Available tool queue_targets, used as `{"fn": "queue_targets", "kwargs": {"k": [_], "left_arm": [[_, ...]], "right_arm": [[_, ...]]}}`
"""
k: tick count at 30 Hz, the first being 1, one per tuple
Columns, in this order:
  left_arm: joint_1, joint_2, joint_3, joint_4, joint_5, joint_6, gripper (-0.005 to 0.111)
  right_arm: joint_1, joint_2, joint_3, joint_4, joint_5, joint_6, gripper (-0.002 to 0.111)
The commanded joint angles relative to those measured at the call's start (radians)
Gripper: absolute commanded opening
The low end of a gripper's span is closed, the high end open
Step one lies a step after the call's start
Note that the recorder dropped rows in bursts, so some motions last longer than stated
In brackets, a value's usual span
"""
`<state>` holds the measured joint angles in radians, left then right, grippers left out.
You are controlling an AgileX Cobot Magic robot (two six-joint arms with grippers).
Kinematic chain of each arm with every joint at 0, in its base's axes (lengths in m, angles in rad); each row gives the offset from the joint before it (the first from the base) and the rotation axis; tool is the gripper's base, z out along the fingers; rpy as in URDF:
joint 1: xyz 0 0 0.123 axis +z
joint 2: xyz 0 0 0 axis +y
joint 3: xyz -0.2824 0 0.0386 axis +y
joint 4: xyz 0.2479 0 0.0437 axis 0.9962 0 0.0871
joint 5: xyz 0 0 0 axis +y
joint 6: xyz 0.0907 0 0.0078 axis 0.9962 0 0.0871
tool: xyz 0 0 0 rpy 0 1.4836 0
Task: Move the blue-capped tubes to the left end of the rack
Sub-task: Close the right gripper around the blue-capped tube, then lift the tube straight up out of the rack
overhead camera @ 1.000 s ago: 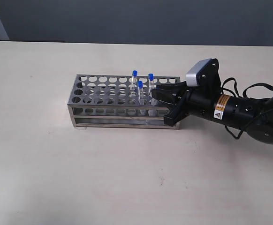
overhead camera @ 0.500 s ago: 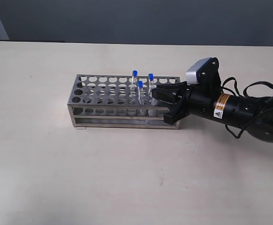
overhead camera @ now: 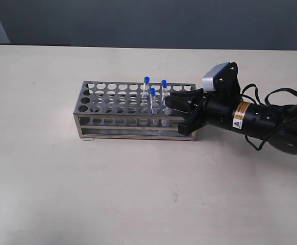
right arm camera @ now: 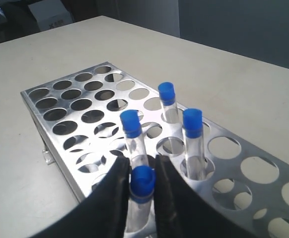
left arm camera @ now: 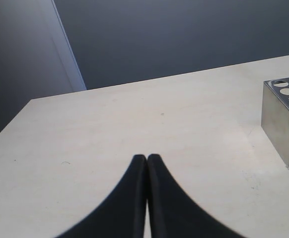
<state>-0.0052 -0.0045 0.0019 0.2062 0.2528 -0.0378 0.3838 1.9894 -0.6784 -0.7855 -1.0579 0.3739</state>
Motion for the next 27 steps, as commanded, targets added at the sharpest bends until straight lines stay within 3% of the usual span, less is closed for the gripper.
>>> {"fn": "queue_targets", "kwargs": {"k": [1,7,27], "left_arm": [[-0.006,0.004,-0.002,-0.004,-0.013,-0.003,0.0],[-0.006,0.004,-0.002,-0.004,-0.013,-0.003,0.0],[-0.006,0.004,-0.002,-0.004,-0.013,-0.003,0.0]], "right_arm": [[-0.004,-0.011,-0.017,-0.019,0.146,0.028,-0.001],[-0.004,-0.054,-0.075,-0.132,0.214,0.137,-0.001],[-0.004,-0.191,-0.124,-0.15,0.271,0.18,-0.001]]}}
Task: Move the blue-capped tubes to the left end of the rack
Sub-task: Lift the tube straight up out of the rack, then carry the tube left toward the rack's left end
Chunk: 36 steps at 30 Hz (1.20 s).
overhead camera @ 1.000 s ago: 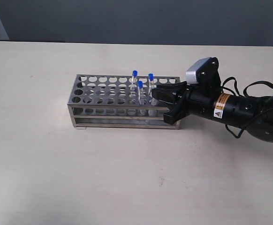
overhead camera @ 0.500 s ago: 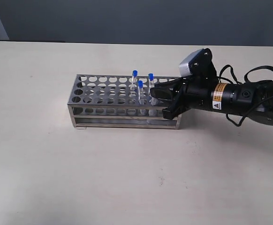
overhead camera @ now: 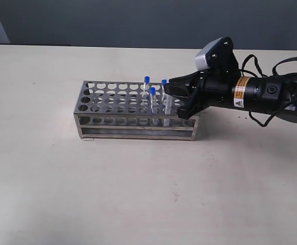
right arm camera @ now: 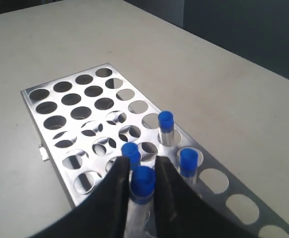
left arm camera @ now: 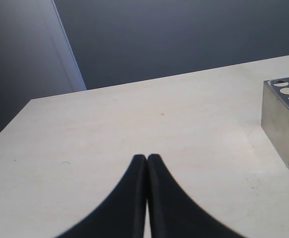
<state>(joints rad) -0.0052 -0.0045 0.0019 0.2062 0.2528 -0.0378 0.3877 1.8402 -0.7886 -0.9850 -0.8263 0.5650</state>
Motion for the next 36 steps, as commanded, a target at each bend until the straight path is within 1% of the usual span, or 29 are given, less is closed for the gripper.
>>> {"fn": "queue_targets", "kwargs": {"k": [1,13,15,17,19,21,24,27,29,36], "left_arm": [[-0.006,0.004,-0.002,-0.004,-0.013,-0.003,0.0],[-0.006,0.004,-0.002,-0.004,-0.013,-0.003,0.0],[-0.006,0.004,-0.002,-0.004,-0.013,-0.003,0.0],[-0.006,0.004,-0.002,-0.004,-0.013,-0.003,0.0],[-0.006,0.004,-0.002,-0.004,-0.013,-0.003,0.0],[-0.006,0.004,-0.002,-0.004,-0.013,-0.003,0.0],[-0.006,0.004,-0.002,-0.004,-0.013,-0.003,0.0],[-0.006,0.004,-0.002,-0.004,-0.013,-0.003,0.0],[-0.006,0.004,-0.002,-0.004,-0.013,-0.003,0.0],[-0.006,0.004,-0.002,-0.004,-0.013,-0.003,0.0]], "right_arm": [[-0.008,-0.055,-0.013,0.049,0.039,-0.011,-0.001],[-0.008,-0.154,-0.015,0.049,0.063,-0.002,-0.001],[-0.008,-0.16,-0.022,0.039,0.061,0.021,-0.001],[-0.008,-0.16,-0.043,-0.019,0.05,0.083,-0.001],[-0.004,-0.16,-0.064,-0.044,-0.007,0.125,-0.001],[0.038,-0.16,-0.112,-0.044,0.007,0.127,-0.001],[0.125,-0.144,-0.206,-0.051,0.092,0.129,-0.001],[0.214,-0.067,-0.338,-0.064,0.145,0.146,-0.001],[0.252,0.005,-0.422,-0.064,0.166,0.146,-0.001],[0.29,0.177,-0.59,-0.064,0.173,0.183,-0.001]]}}
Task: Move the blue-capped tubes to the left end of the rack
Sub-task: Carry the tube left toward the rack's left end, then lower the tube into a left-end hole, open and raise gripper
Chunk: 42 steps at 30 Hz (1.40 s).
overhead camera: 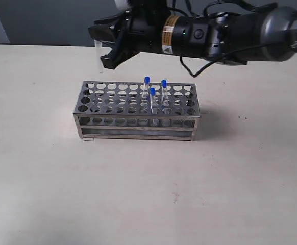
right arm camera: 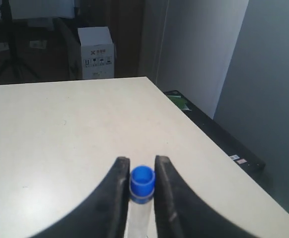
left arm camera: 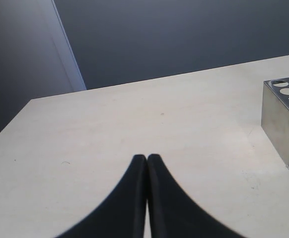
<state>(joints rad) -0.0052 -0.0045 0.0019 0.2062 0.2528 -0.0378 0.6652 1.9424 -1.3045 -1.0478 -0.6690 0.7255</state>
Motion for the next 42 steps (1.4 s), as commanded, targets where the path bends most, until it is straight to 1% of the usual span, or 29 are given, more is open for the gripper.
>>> {"fn": "queue_targets", "kwargs": {"k": [1,9,14,20,38,39,42], "left_arm": [[-0.006,0.004,-0.002,-0.004,-0.013,-0.003,0.0],[-0.006,0.004,-0.002,-0.004,-0.013,-0.003,0.0],[-0.006,0.004,-0.002,-0.004,-0.013,-0.003,0.0],[-0.006,0.004,-0.002,-0.004,-0.013,-0.003,0.0],[-0.006,0.004,-0.002,-0.004,-0.013,-0.003,0.0],[-0.006,0.004,-0.002,-0.004,-0.013,-0.003,0.0],[-0.006,0.004,-0.002,-0.004,-0.013,-0.003,0.0]], "right_arm": [[0.018,0.1,-0.099,-0.001,0.018,0.035,-0.001],[0.048,0.219,-0.213,-0.001,0.039,0.042,-0.001],[0.058,0.262,-0.259,-0.001,0.094,0.042,-0.001],[0.063,0.299,-0.286,-0.001,0.119,0.045,-0.001],[0.063,0.353,-0.286,-0.001,0.116,0.106,-0.001],[0.063,0.353,-0.286,-0.001,0.113,0.115,0.0],[0.063,0.364,-0.286,-0.011,0.113,0.131,0.011]]}}
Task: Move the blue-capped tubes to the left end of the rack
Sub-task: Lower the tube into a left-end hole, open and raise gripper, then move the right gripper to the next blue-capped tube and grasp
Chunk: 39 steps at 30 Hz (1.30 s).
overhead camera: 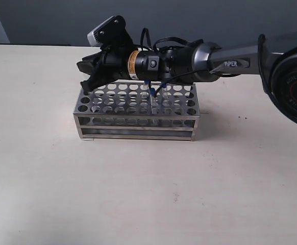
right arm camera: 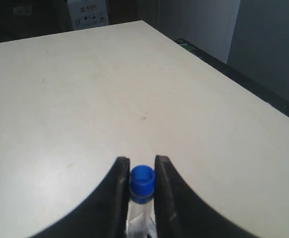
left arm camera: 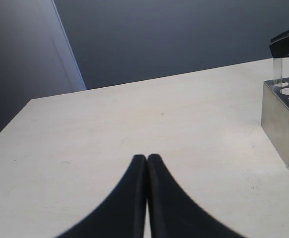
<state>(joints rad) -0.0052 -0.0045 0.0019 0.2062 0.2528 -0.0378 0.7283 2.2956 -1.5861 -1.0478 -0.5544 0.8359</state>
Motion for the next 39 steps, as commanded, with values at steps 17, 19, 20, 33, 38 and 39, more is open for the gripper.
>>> {"fn": "queue_targets", "kwargs": {"k": [17,19,20,33,38,39], "left_arm": [[-0.006,0.004,-0.002,-0.004,-0.013,-0.003,0.0],[-0.006,0.004,-0.002,-0.004,-0.013,-0.003,0.0],[-0.006,0.004,-0.002,-0.004,-0.013,-0.003,0.0],[-0.006,0.004,-0.002,-0.004,-0.013,-0.003,0.0],[-0.006,0.004,-0.002,-0.004,-0.013,-0.003,0.0],[-0.006,0.004,-0.002,-0.004,-0.013,-0.003,0.0]], "right_arm": [[-0.036,-0.22,-0.005,-0.223,0.05,0.274,0.039],[-0.053,-0.28,-0.005,-0.281,0.045,0.318,0.039],[-0.064,-0.305,-0.003,-0.315,0.045,0.349,0.038],[-0.236,-0.455,0.402,-0.319,0.049,0.336,0.038],[-0.242,-0.453,0.474,-0.112,0.091,0.113,0.038],[-0.242,-0.453,0.479,-0.102,0.092,0.102,0.038]]}}
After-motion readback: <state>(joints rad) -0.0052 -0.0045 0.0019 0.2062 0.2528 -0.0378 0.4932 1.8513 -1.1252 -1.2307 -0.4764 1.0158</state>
